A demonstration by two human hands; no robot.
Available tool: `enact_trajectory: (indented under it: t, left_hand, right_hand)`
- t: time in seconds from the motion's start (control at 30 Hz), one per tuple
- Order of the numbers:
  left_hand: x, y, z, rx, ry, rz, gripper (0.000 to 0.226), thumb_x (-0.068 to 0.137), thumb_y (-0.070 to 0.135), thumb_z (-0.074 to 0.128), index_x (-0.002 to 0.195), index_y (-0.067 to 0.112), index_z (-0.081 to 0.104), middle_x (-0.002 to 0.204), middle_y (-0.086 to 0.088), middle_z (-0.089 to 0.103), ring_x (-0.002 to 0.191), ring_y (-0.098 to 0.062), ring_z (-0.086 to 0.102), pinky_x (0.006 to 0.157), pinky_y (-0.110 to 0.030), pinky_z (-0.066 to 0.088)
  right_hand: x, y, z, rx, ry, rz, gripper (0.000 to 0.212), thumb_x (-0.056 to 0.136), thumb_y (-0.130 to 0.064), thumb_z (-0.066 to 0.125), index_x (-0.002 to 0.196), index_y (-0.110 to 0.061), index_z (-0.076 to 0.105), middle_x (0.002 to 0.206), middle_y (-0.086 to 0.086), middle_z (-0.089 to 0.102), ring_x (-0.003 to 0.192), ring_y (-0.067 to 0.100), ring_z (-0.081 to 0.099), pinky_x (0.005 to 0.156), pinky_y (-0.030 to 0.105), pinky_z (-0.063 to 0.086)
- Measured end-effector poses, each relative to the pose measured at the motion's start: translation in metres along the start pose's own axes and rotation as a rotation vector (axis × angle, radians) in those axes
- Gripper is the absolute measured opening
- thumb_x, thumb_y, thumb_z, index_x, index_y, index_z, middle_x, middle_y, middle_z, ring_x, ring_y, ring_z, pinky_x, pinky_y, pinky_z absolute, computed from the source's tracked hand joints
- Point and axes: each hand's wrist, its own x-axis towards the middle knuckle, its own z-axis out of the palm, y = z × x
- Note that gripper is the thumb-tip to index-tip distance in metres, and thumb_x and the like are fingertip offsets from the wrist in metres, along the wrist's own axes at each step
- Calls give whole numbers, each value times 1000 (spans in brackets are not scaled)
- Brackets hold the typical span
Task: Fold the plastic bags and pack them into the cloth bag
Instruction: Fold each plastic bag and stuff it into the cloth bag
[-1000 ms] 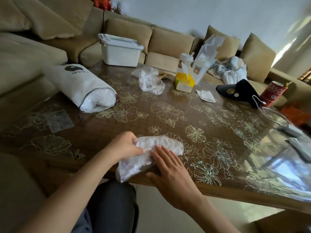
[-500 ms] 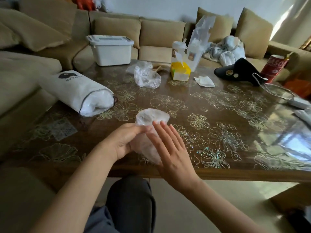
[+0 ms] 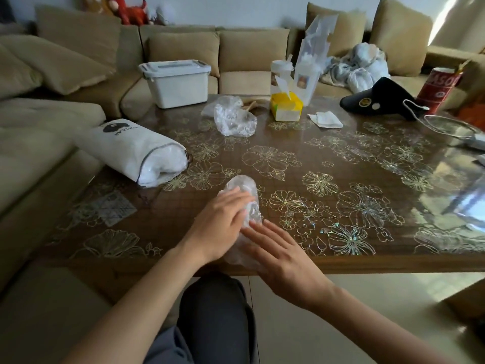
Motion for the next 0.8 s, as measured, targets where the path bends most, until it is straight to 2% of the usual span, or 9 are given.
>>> enact_trajectory:
  t: [0.1,0.3,0.37,0.4,0.47,0.5,0.63,0.7,0.8]
  left_hand:
    - [1,-8,11,40,-164,-24,43,102,26,30,145,21,33,154,4,25,140,0,9,115,-22,3]
    - [-5,-17,19,323,-378,-94,50,102,38,10,149,29,-7,156,12,-15,141,-3,-19,115,-35,-16]
    - [-7,-18,19,313,-289,-47,55,99,45,10,151,25,4,158,8,-6,142,-4,-14,116,-39,-13]
    - [-12,-18,17,268,-189,-5,61,95,48,12,150,21,20,158,4,11,144,-6,0,118,-39,-4]
    - [-20,-12,12,117,25,82,57,91,46,27,130,15,55,135,0,53,128,-6,39,112,-35,28]
    - [-26,-8,9,41,73,103,50,91,46,35,118,14,63,119,3,62,114,-4,49,102,-29,38]
    - [-45,4,0,-48,8,56,67,73,72,46,116,23,59,107,22,51,98,19,39,89,-8,30]
    - [-48,-2,-1,13,29,47,66,68,69,53,111,21,61,102,19,53,89,15,37,86,-13,32]
    - [-47,-12,2,55,77,74,37,78,48,54,86,15,67,87,10,61,82,1,46,75,-26,44]
  right_hand:
    - [-1,1,-4,63,-30,36,49,83,-10,64,130,-8,51,138,10,50,136,22,38,112,40,30]
    - [-2,6,-9,228,-63,85,38,89,-14,52,127,-13,57,132,3,57,128,16,47,108,30,33]
    - [0,8,-11,271,-76,99,41,86,-11,54,126,-16,58,131,1,57,126,14,47,106,27,33]
    - [2,8,-12,297,-86,118,41,84,-11,53,125,-16,59,130,0,58,124,14,48,104,28,35]
    - [8,10,-15,355,-97,167,43,80,-14,46,119,-14,64,126,0,61,116,16,53,98,32,41]
    - [11,11,-17,386,-88,189,43,78,-15,45,115,-12,66,121,1,63,111,17,56,95,32,42]
    - [23,14,-25,554,-45,303,31,81,-11,60,110,-6,68,93,-8,68,90,-3,57,82,15,41]
    - [26,13,-29,635,-62,405,29,83,-18,61,109,-8,69,82,-21,60,81,-11,56,72,9,40]
    - [28,12,-32,708,-101,442,21,90,-20,62,106,-10,70,95,-8,68,86,6,61,77,25,48]
